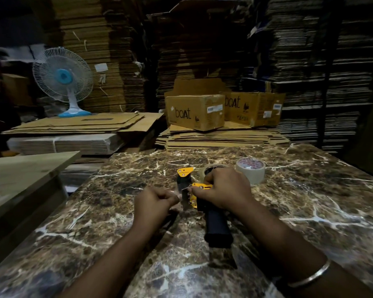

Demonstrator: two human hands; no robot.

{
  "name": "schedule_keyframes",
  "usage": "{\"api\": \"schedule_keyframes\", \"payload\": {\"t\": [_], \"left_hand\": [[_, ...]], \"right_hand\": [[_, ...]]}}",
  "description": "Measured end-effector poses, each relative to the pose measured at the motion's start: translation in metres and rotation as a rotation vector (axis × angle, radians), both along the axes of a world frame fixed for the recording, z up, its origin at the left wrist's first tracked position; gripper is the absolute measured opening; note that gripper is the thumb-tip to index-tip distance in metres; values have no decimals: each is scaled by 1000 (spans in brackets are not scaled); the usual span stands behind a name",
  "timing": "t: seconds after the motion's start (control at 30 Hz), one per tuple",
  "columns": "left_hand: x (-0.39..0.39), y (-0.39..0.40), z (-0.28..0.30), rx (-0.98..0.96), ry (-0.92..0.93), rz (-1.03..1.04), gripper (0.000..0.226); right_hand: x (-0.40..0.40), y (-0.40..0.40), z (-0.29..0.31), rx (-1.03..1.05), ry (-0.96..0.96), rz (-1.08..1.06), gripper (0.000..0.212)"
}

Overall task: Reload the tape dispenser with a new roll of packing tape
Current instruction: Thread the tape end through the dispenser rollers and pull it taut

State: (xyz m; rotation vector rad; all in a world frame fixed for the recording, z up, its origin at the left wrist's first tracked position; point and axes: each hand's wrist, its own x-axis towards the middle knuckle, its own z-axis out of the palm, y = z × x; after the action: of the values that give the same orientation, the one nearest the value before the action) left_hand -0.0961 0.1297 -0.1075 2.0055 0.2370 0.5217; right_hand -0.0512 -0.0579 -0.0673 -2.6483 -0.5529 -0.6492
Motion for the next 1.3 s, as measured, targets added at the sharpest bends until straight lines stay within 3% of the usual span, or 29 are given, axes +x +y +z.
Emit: {"api": "schedule_keyframes", "payload": {"t": [0.33,0.47,0.57,0.67,0.73,0.83,1.0,1.17,1.27,1.3], "left_hand": [[-7,23,-3,-168,93,43,28],[-3,26,-3,-238,105,-12,25],[-4,25,4,-293,73,-126,4],[-3,25,6,-409,62,-188,33],[-1,27,7,-439,33,-178,33],[3,27,6,-363,-14,-177,8],[8,34,1,-191,-30,-77,25],[4,37,1,-281,-42,-122,11],[3,39,2,-252,15,-202,48],[3,40,2,-248,28,-218,46]], "right_hand": [[5,2,-3,-5,38,-18,64],[5,2,-4,-8,41,-26,63],[5,2,-5,-5,32,-24,59],[6,1,-4,-6,21,-22,61],[6,1,-4,-9,14,-12,61],[6,1,-3,-9,-17,12,53],[9,2,-5,48,-27,136,43],[15,4,-9,108,52,183,44],[18,3,-10,122,122,189,55],[19,3,-10,124,151,191,56]]}}
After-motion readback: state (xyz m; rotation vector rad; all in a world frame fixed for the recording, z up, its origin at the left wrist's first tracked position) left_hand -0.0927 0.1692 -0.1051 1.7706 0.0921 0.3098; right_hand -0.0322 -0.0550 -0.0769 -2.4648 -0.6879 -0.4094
